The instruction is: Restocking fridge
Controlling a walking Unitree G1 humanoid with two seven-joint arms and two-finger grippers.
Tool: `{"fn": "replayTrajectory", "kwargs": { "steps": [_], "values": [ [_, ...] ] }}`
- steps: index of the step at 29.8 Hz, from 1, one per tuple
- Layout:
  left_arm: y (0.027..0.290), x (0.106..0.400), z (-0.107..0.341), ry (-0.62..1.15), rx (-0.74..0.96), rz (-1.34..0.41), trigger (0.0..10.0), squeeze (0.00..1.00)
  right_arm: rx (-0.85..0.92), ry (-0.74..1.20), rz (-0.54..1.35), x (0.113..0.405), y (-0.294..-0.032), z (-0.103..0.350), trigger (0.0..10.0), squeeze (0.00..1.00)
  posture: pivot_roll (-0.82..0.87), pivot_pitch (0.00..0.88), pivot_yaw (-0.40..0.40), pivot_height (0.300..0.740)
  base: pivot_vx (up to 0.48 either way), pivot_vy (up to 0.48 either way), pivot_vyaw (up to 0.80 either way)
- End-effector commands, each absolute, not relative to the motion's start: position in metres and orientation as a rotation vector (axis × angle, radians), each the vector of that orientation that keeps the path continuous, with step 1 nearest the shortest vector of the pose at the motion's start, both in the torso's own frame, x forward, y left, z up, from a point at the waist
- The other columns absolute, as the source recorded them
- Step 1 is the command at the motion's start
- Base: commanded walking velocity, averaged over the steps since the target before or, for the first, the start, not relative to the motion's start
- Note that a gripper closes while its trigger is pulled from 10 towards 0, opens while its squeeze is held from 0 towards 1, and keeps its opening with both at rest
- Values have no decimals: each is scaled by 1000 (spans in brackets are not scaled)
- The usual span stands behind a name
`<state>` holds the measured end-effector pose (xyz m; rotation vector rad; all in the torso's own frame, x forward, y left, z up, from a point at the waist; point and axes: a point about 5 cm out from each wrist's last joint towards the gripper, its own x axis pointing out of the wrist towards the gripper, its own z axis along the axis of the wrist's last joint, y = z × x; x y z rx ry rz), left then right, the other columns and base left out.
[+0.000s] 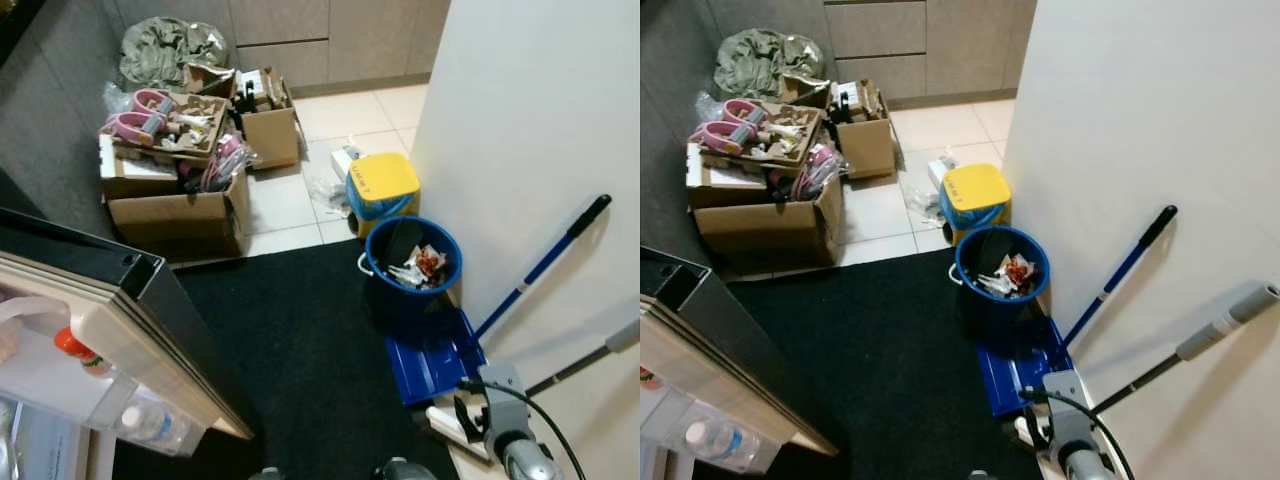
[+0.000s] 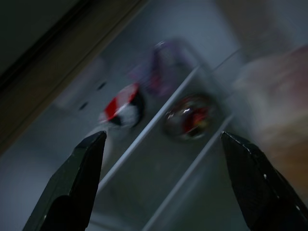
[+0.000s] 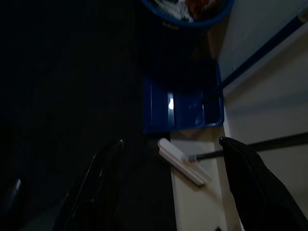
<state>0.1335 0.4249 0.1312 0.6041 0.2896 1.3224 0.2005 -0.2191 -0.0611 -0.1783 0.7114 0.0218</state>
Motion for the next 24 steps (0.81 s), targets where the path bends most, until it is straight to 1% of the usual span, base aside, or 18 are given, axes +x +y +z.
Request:
{"fn": "replayTrajectory", "kwargs": {
  "steps": [1,3,4,6,7,8,10,11,12,13,15,16,18,20,21,22,23,24],
  "values": [
    [438,120,137,295,652,1377,10000,0,-178,713,27,198,-219,-62,10000,0,41,119,-11,740,0,0,0],
    [451,97,131,361,715,1427,10000,0,-181,718,34,198,-217,-63,10000,0,43,119,-10,740,0,0,0],
    [451,97,131,361,715,1427,10000,0,-181,718,34,198,-217,-63,10000,0,43,119,-10,740,0,0,0],
    [462,79,121,441,757,1452,10000,0,-182,719,35,198,-217,-63,10000,0,42,120,-9,740,0,0,0],
    [467,70,110,515,768,1432,10000,0,-180,719,34,198,-216,-63,10000,0,37,121,-8,740,0,0,0],
    [467,70,110,515,768,1432,10000,0,-180,719,34,198,-216,-63,10000,0,37,121,-8,740,0,0,0],
    [469,53,86,667,782,1375,10000,0,-175,715,30,198,-216,-63,10000,0,34,121,-7,740,0,0,0],
    [469,53,86,667,782,1375,10000,0,-175,715,30,198,-216,-63,10000,0,34,121,-7,740,0,0,0],
    [462,41,58,840,750,1237,10000,0,-172,692,23,202,-218,-60,10000,0,20,122,-8,740,0,0,0],
    [462,41,58,840,750,1237,10000,0,-172,692,23,202,-218,-60,10000,0,20,122,-8,740,0,0,0],
    [458,36,48,906,737,1186,10000,0,-172,663,23,208,-219,-55,10000,0,19,122,-8,740,0,0,0],
    [444,23,24,1073,744,1032,10000,0,-169,601,29,221,-219,-45,10000,0,15,123,-10,740,0,0,0],
    [444,23,24,1073,744,1032,10000,0,-169,601,29,221,-219,-45,10000,0,15,123,-10,740,0,0,0],
    [429,3,-1,1273,767,807,10000,0,-164,484,61,249,-216,-24,10000,0,23,118,-10,740,0,0,0],
    [421,-6,-11,1354,743,708,10000,0,-159,409,91,267,-211,-8,10000,0,23,118,-11,740,0,0,0],
    [421,-6,-11,1354,743,708,10000,0,-159,409,91,267,-211,-8,10000,0,23,118,-11,740,0,0,0],
    [411,-16,-22,1432,701,592,10000,0,-154,315,134,289,-204,14,10000,0,26,117,-8,740,0,0,0],
    [411,-16,-22,1432,701,592,10000,0,-154,315,134,289,-204,14,10000,0,26,117,-8,740,0,0,0]
  ]
}}
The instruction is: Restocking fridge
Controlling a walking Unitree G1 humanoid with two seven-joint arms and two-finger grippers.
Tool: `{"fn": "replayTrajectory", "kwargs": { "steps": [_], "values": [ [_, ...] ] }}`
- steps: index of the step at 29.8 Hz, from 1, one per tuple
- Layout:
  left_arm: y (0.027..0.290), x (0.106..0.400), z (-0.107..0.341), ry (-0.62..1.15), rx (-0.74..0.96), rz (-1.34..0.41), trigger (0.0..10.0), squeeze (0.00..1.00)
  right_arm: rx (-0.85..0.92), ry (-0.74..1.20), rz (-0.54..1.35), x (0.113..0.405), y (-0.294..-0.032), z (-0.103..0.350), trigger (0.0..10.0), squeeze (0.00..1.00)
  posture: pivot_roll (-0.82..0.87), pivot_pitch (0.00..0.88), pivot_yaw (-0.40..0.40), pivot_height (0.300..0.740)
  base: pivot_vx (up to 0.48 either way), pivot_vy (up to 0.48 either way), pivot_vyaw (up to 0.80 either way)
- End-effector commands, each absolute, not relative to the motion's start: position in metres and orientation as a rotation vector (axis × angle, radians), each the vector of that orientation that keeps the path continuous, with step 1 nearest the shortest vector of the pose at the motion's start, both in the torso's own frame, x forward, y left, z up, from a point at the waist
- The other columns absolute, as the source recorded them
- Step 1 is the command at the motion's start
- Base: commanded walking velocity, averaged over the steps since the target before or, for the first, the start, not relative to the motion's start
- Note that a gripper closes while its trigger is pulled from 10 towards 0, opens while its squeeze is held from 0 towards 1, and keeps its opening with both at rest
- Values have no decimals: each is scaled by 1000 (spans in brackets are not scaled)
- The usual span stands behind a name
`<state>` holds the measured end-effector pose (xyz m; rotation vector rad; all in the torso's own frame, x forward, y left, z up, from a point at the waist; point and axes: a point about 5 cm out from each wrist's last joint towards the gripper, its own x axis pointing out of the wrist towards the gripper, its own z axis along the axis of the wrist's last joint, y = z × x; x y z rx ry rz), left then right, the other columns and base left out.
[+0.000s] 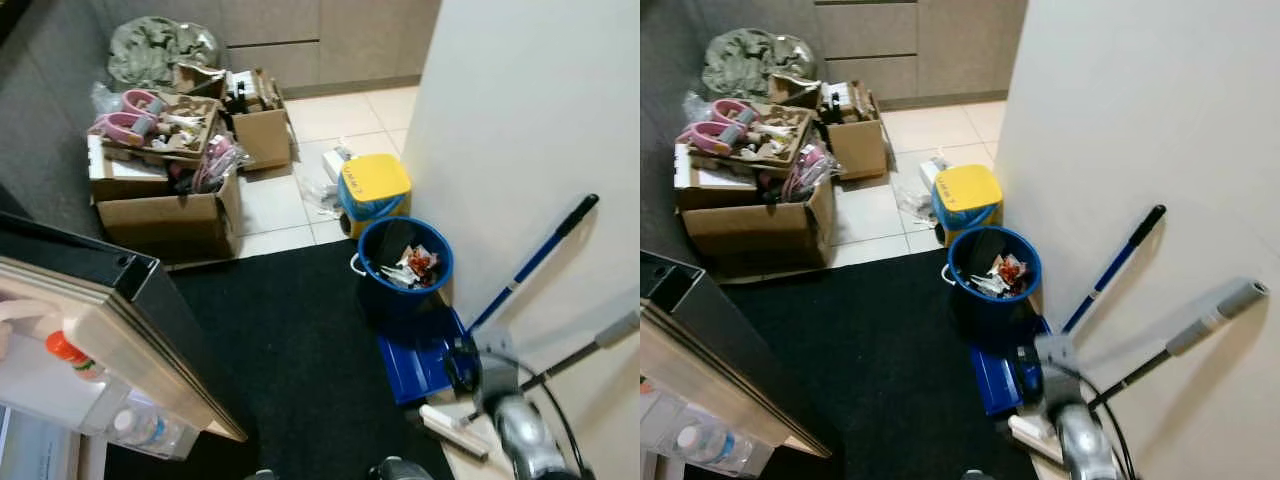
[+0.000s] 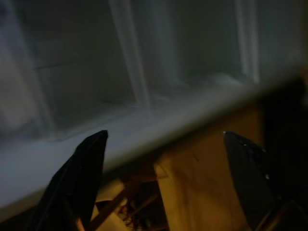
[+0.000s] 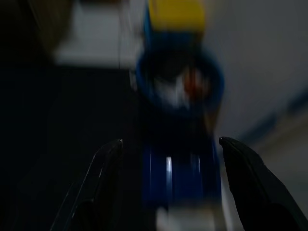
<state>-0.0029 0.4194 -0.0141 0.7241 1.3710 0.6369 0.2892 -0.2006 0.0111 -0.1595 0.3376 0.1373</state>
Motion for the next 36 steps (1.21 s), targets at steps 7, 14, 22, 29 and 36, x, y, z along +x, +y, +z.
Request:
{"fn": "replayTrajectory", "kwargs": {
  "steps": [7,14,22,29,36],
  "values": [
    [363,-8,-58,1486,472,106,10000,0,-117,104,349,345,-151,79,10000,0,39,114,-12,740,0,0,0],
    [328,41,-64,1235,315,-118,10000,0,-104,130,466,339,-120,70,10000,0,47,118,-19,740,0,0,0],
    [307,73,-71,1103,206,-114,10000,0,-106,483,376,275,-142,-15,10000,0,19,121,-17,740,0,0,0],
    [293,80,-77,1084,195,-122,10000,0,-200,849,300,186,-176,-78,10000,0,7,120,-29,740,0,0,0],
    [323,70,-61,1081,215,-115,10000,0,-256,1038,268,132,-198,-100,10000,0,3,120,-36,740,0,0,0]
  ]
}}
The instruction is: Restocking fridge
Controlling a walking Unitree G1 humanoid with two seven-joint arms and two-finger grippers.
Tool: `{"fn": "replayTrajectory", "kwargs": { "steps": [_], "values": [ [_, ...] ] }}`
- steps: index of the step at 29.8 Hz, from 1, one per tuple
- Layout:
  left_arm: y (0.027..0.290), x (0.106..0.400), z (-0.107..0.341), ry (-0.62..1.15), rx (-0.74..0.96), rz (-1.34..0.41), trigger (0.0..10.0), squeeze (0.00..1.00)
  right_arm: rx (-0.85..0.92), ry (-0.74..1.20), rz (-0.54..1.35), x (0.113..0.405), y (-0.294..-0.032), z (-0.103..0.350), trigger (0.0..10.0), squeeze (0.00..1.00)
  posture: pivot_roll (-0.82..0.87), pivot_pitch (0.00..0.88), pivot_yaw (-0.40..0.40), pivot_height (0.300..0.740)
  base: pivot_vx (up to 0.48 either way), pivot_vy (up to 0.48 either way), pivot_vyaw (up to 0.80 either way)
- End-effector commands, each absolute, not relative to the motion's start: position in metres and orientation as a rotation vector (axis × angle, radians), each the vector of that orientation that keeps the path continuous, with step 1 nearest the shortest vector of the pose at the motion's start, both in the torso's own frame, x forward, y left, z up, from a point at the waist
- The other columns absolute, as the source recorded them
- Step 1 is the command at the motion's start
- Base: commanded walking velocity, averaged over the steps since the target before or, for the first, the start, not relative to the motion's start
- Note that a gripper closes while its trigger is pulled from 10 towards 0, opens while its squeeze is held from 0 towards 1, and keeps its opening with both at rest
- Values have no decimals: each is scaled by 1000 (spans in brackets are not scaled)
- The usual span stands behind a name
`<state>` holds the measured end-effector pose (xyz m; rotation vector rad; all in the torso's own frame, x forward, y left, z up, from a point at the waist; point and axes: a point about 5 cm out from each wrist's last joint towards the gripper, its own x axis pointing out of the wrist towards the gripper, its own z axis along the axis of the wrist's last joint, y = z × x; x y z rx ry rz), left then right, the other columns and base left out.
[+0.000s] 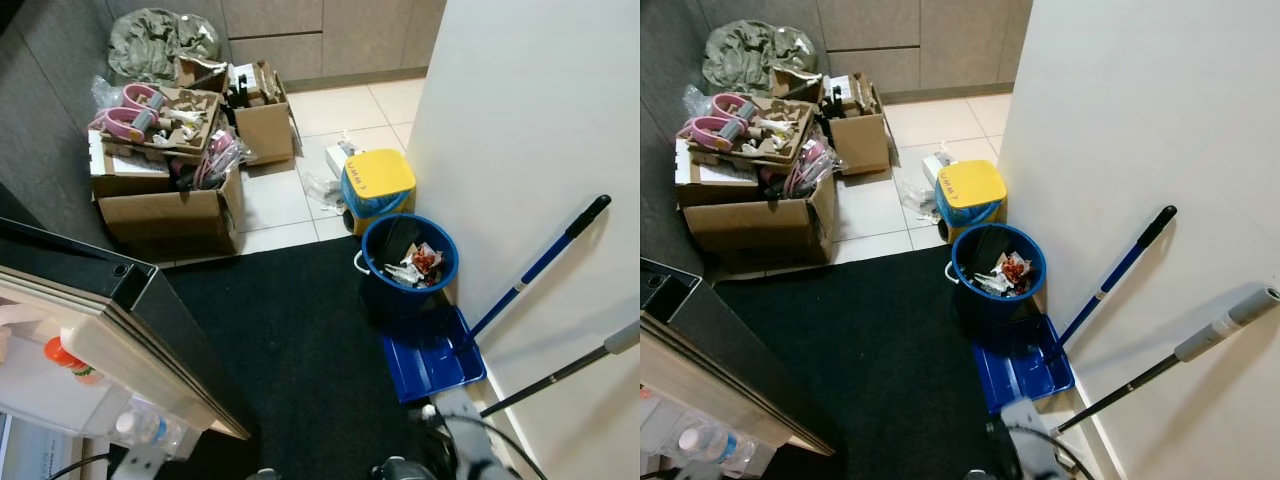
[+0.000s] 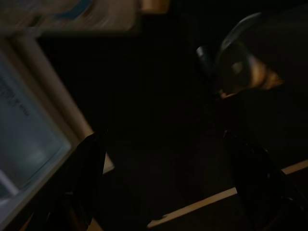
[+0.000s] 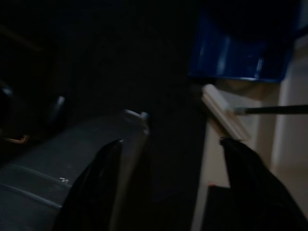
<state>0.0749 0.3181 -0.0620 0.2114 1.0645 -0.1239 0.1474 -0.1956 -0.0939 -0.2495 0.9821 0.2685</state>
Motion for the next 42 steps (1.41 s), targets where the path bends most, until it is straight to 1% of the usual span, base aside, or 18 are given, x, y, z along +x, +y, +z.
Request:
{"fn": "replayTrajectory", "kwargs": {
  "steps": [1,5,6,12,27,42],
  "values": [
    [323,70,-61,1081,215,-115,10000,0,-256,1038,268,132,-198,-100,10000,0,3,120,-36,740,0,0,0],
    [332,64,-60,1106,230,-87,10000,0,-265,1064,249,124,-202,-102,10000,0,4,120,-37,740,0,0,0],
    [336,62,-59,1114,234,-80,10000,0,-277,1061,242,124,-203,-102,10000,0,5,120,-37,740,0,0,0],
    [339,62,-57,1122,239,-78,10000,0,-294,1038,222,129,-205,-100,10000,0,5,120,-39,740,0,0,86],
    [346,63,-55,1122,258,-68,10000,0,-302,1022,204,134,-206,-98,10000,0,2,120,-32,740,0,0,800],
    [347,63,-54,1119,264,-66,10000,0,-299,1018,201,135,-205,-98,10000,0,1,118,-30,740,0,0,800]
  ]
}}
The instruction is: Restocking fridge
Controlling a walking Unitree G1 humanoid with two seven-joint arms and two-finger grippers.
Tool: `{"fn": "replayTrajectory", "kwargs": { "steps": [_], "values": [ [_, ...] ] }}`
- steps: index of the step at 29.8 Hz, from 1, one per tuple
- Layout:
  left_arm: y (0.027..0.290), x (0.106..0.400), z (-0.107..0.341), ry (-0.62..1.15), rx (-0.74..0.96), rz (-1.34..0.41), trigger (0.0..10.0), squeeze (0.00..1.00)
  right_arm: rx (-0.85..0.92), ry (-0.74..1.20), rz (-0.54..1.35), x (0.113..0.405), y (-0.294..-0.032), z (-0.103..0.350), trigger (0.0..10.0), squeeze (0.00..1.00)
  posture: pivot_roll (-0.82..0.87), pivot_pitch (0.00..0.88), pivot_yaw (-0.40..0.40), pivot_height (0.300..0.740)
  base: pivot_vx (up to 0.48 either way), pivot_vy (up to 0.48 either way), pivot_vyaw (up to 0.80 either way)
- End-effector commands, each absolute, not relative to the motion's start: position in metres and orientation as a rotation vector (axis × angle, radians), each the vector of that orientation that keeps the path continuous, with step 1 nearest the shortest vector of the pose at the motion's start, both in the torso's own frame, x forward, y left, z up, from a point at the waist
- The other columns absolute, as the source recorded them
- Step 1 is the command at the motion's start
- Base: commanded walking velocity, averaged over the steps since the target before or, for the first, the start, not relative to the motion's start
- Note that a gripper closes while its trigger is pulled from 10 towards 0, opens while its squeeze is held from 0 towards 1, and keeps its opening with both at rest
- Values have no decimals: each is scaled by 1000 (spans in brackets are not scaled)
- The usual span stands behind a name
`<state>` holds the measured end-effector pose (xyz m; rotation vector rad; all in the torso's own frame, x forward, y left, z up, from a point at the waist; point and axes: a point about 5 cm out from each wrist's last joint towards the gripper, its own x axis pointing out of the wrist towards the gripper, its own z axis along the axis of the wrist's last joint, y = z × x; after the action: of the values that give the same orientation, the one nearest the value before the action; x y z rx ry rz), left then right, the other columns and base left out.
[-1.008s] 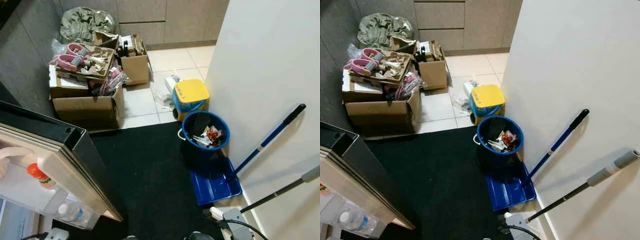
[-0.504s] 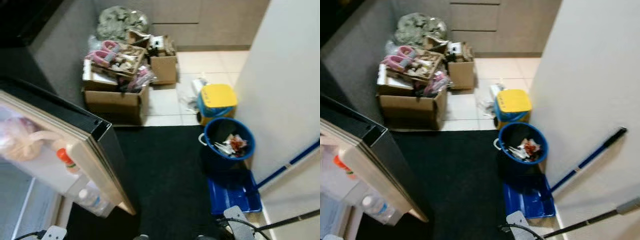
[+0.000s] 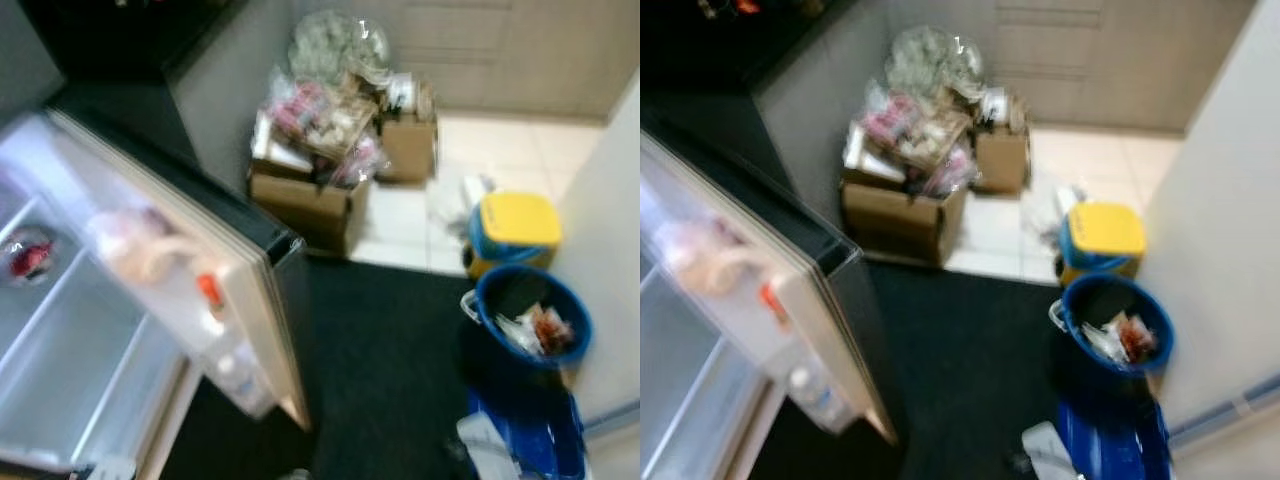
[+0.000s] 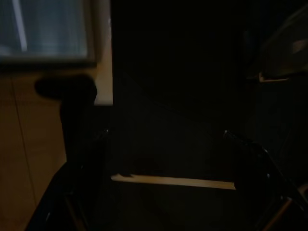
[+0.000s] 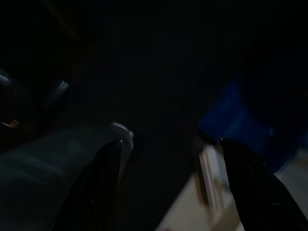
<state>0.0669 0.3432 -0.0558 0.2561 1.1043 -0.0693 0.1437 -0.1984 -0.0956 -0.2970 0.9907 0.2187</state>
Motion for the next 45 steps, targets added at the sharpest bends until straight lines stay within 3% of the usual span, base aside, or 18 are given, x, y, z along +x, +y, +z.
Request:
{"fn": "replayTrajectory", "kwargs": {
  "steps": [1,14,20,30,45],
  "values": [
    [347,63,-54,1119,264,-66,10000,0,-299,1018,201,135,-205,-98,10000,0,1,118,-29,740,0,0,800],
    [348,64,-54,1111,269,-64,10000,0,-298,1022,196,135,-205,-98,10000,0,0,115,-28,740,0,0,800],
    [348,65,-54,1095,268,-50,10000,0,-295,1023,181,136,-207,-98,10000,0,-3,110,-25,740,0,0,0],
    [348,60,-55,1026,122,116,10000,0,-286,1007,146,138,-212,-95,10000,0,-20,111,-30,740,0,0,0],
    [349,68,-48,973,268,13,10000,0,-261,991,86,139,-220,-93,10000,0,-37,117,-25,740,0,0,0]
  ]
}}
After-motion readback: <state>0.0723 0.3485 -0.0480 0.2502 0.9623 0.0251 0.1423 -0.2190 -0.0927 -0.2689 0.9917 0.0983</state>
